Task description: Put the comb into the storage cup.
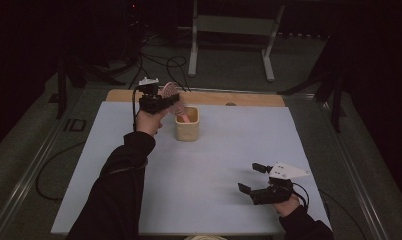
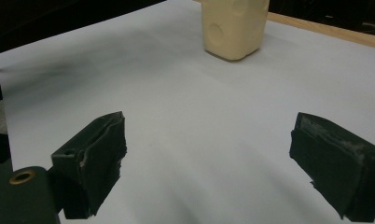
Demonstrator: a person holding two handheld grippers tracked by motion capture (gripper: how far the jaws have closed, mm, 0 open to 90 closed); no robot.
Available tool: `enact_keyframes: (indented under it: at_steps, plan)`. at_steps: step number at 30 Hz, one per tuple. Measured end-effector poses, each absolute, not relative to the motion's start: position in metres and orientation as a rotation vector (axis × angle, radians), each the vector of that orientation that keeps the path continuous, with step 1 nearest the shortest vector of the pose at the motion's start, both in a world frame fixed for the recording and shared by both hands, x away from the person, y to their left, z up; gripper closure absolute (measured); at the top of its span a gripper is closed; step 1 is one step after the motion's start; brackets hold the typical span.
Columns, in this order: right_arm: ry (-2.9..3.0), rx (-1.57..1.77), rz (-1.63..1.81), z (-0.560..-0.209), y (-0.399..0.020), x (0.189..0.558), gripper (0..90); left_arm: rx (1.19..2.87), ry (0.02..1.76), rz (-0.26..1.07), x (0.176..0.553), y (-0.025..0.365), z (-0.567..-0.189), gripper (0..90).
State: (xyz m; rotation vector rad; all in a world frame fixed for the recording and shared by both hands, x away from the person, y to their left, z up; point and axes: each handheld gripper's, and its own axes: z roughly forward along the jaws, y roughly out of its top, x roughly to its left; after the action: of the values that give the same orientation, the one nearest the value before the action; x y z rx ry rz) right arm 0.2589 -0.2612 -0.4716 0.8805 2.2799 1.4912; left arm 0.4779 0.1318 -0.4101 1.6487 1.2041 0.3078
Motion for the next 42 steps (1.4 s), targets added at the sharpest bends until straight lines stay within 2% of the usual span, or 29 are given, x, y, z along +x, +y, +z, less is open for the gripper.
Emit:
enact_keyframes:
  at_steps: [1,4,5,6,9,11,18,22,36,39,42]
  plan:
    - [2.280,0.883,1.491,-0.471,-0.261,0.259,10.3,1.654,1.205,0.309,0.478,0.132,-0.410,58.9]
    - [2.280,0.880,1.490,-0.471,-0.261,0.259,10.3,1.684,1.219,0.342,0.478,0.131,-0.409,49.1]
    - [2.280,0.880,1.489,-0.471,-0.261,0.259,10.3,1.683,1.234,0.346,0.478,0.131,-0.408,49.1]
    - [2.280,0.881,1.490,-0.471,-0.261,0.259,10.3,1.686,1.241,0.338,0.478,0.131,-0.408,42.8]
    - [2.278,0.881,1.490,-0.471,-0.261,0.259,10.3,1.691,1.235,0.330,0.477,0.133,-0.406,34.3]
    - [2.278,0.880,1.492,-0.471,-0.261,0.258,10.3,1.698,1.185,0.292,0.475,0.135,-0.406,24.0]
    - [2.279,0.880,1.490,-0.471,-0.261,0.259,10.3,1.722,1.142,0.299,0.471,0.138,-0.402,14.6]
    - [2.278,0.885,1.491,-0.471,-0.261,0.259,10.3,1.748,1.138,0.296,0.470,0.139,-0.401,2.4]
    - [2.272,0.896,1.501,-0.471,-0.263,0.259,10.3,1.799,1.106,0.298,0.465,0.142,-0.394,0.0]
    - [2.272,0.900,1.500,-0.471,-0.263,0.259,10.3,1.810,1.085,0.353,0.463,0.142,-0.392,0.0]
    - [2.268,0.902,1.499,-0.470,-0.264,0.258,10.3,1.813,1.073,0.345,0.461,0.142,-0.391,0.0]
